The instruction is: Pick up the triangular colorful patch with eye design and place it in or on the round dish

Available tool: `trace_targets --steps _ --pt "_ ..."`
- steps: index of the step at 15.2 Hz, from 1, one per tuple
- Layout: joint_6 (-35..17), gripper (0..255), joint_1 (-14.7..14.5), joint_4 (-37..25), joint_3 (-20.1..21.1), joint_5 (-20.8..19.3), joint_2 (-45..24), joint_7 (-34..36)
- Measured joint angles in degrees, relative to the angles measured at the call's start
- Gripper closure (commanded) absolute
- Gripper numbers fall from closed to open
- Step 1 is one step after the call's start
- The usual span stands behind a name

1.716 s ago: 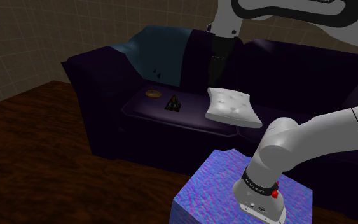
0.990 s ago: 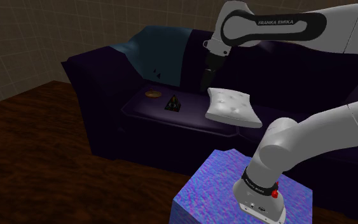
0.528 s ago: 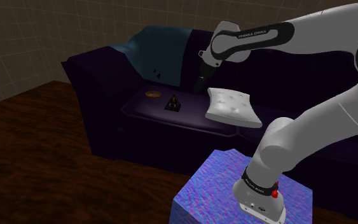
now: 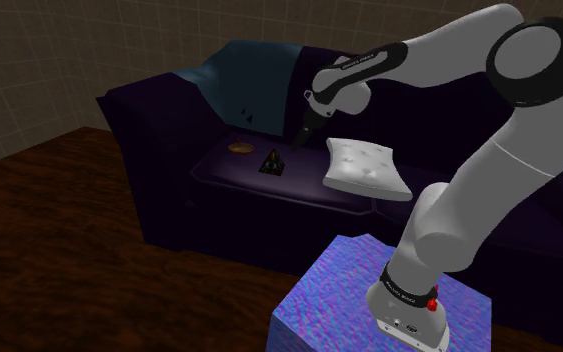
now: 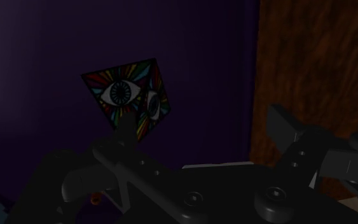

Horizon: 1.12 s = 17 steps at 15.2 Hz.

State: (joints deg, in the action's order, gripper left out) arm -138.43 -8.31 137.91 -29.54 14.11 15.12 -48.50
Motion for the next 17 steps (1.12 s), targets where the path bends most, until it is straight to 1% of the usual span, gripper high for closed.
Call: trace_targets --steps 3,4,5,6,8,9,12,17 --pt "-2.91 0 -3.51 -4.07 -4.33 10.41 -7.79 -10.04" --pt "-2.88 0 -4.08 -5.8 -5.48 14.16 -10.25 -13.62" --pt "-3.31 0 -4.72 -7.58 -6.22 18.7 -13.49 -17.54" --pt "-3.22 0 -4.72 -9.13 -6.66 23.14 -16.27 -21.42" --pt "-1.75 0 -3.56 -13.42 -6.7 31.05 -21.85 -28.21" --pt "-1.39 0 -3.0 -14.54 -6.39 33.53 -23.42 -30.28" --pt "-1.33 0 -2.17 -16.59 -5.34 37.76 -26.86 -33.16" --pt "-2.36 0 -1.7 -17.92 -3.71 41.93 -30.52 -35.57"
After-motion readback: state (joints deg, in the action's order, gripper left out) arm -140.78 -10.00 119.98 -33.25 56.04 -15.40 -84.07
